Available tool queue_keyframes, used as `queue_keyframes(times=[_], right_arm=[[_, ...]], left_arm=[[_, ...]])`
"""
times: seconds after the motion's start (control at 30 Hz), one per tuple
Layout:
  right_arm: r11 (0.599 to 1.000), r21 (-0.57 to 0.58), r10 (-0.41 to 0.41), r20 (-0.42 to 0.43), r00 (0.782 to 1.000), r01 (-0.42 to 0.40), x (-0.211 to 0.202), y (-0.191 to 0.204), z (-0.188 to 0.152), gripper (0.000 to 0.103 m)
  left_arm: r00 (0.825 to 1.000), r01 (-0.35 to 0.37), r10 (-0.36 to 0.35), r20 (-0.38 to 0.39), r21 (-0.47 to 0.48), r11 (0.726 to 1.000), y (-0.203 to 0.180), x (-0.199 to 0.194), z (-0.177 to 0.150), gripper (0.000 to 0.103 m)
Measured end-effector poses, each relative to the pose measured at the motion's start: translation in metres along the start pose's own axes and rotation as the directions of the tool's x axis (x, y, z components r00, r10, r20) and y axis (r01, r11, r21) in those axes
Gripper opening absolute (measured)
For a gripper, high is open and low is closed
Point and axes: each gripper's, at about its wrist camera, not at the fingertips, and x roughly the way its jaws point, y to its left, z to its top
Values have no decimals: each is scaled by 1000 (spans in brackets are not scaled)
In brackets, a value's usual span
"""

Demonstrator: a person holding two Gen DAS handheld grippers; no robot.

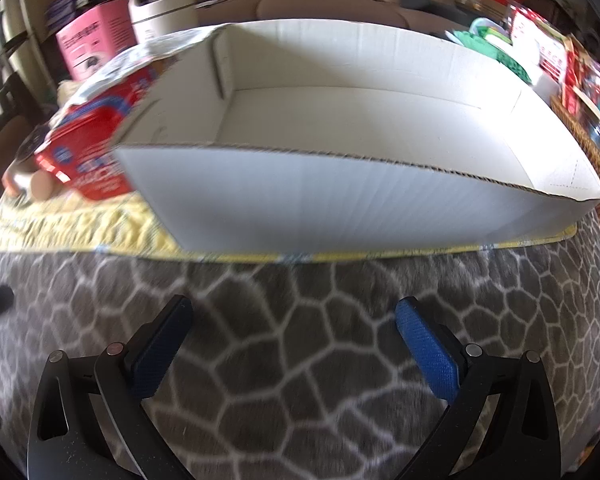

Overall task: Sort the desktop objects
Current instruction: 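Move the right tool toward the white humidifier on the table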

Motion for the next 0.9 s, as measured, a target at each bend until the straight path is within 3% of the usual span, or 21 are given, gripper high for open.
queue_keyframes(times=[0.17,0.37,0.5,0.67,0.8,0.9], right_arm=[[999,-17,36,85,996,-35,-40,3,-9,103],[995,-12,99,249,963,-99,-99,20,5,103],[992,-28,126,333,935,-124,-130,32,42,103],[988,-55,152,394,907,-142,-149,47,102,102],[988,-92,154,395,906,-128,-147,51,157,101],[988,-100,145,367,919,-116,-127,52,194,100]], left_arm=[[998,-4,3,69,26,1000,18,-41,9,103],[990,-28,17,141,83,996,31,-72,40,103],[985,-20,-2,175,121,992,27,-84,65,103],[978,-30,7,207,107,994,20,-82,122,103],[968,-85,58,244,100,991,10,-70,177,103],[964,-121,90,250,110,987,1,-48,214,103]])
